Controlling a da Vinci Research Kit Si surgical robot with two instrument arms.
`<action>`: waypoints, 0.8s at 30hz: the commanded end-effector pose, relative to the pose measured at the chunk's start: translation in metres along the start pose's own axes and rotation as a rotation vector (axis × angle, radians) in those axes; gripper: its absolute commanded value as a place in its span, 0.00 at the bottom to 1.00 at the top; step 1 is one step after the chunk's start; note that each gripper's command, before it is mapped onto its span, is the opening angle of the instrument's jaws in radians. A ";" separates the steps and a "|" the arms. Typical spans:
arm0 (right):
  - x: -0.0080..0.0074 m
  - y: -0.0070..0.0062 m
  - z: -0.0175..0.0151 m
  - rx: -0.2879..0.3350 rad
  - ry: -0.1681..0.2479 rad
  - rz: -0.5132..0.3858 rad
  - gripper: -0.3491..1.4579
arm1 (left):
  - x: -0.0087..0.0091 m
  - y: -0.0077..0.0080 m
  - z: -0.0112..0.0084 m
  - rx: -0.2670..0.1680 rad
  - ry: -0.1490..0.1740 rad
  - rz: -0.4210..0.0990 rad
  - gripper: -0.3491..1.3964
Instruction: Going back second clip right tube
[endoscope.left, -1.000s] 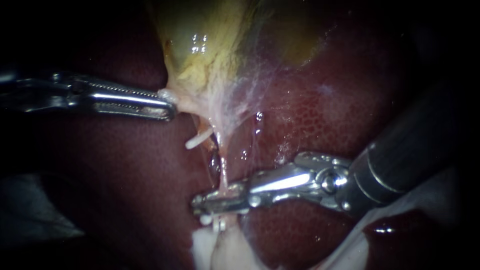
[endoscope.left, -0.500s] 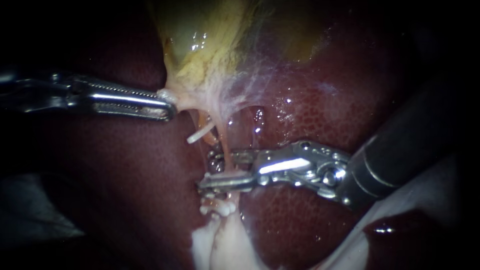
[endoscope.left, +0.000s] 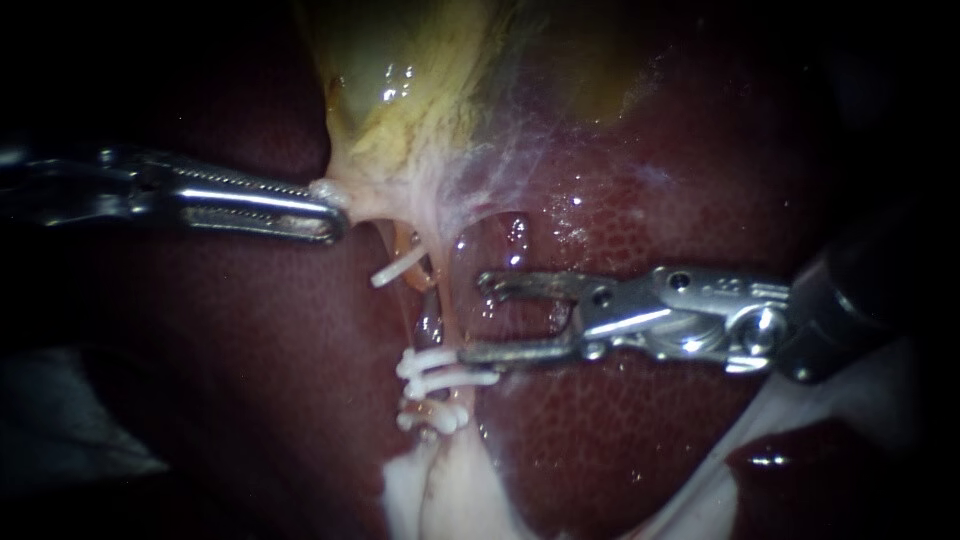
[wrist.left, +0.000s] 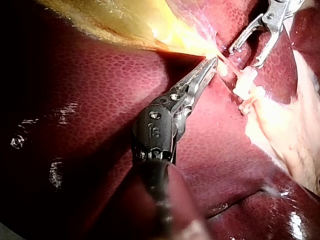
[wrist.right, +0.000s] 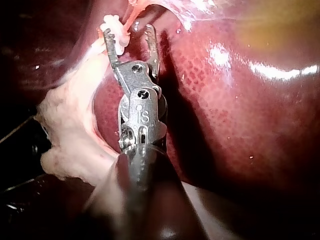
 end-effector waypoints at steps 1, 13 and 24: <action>0.0001 0.0000 -0.0010 -0.012 -0.028 -0.045 0.47 | 0.0000 0.0000 0.0000 -0.002 0.000 0.000 0.00; 0.0036 -0.0013 -0.0096 -0.059 -0.209 -0.330 0.47 | -0.0001 -0.0002 -0.0002 -0.003 0.000 0.001 0.00; 0.0035 -0.0019 -0.0111 -0.045 -0.222 -0.397 0.47 | -0.0016 -0.0024 0.0020 0.006 0.003 0.010 0.00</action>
